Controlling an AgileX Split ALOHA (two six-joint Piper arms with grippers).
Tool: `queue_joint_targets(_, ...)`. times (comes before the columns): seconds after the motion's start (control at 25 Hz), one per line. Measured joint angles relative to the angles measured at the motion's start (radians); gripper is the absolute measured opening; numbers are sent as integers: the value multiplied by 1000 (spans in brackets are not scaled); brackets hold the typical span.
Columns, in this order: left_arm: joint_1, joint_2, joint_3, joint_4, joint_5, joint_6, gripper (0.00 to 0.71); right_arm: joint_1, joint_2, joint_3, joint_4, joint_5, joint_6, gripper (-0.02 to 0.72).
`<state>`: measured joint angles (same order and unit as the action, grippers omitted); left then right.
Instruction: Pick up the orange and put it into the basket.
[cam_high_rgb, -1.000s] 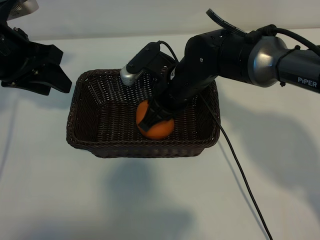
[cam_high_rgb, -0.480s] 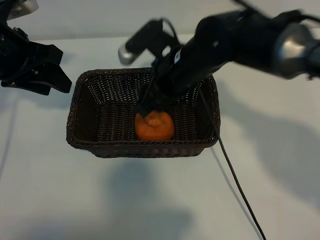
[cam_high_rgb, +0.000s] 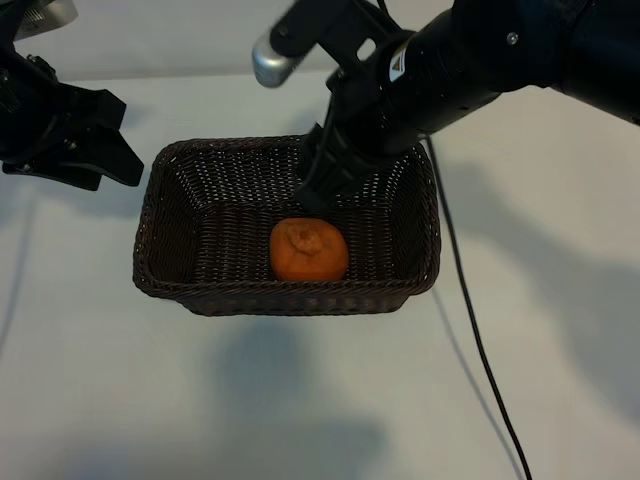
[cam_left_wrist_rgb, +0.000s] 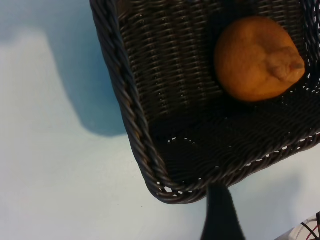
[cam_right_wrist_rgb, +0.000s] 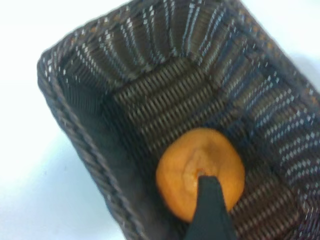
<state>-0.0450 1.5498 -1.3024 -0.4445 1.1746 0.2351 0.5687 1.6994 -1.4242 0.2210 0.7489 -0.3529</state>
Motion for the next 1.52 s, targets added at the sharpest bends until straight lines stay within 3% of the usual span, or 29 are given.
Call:
queue_joint_targets(0.4,0,0,0,0,0,0,498,-71,-34,0,-221,332,293,489)
queue_joint_targets(0.6,0,0,0,0,0,0,498,-144,-74,0,-288,438,371,489)
queue_joint_targets(0.76,0,0,0,0,0,0,498,-244,-113,0,-327,463,400,489)
queue_joint_targets(1.08,0,0,0,0,0,0,498,-457,-159,0,-329,468,412,489)
queue_joint_targets(1.32,0,0,0,0,0,0,498,-477,-197,0,-256,470,372,489)
queue_joint_targets(1.52,0,0,0,0,0,0,498,-477,-274,16,-232,473,363,489)
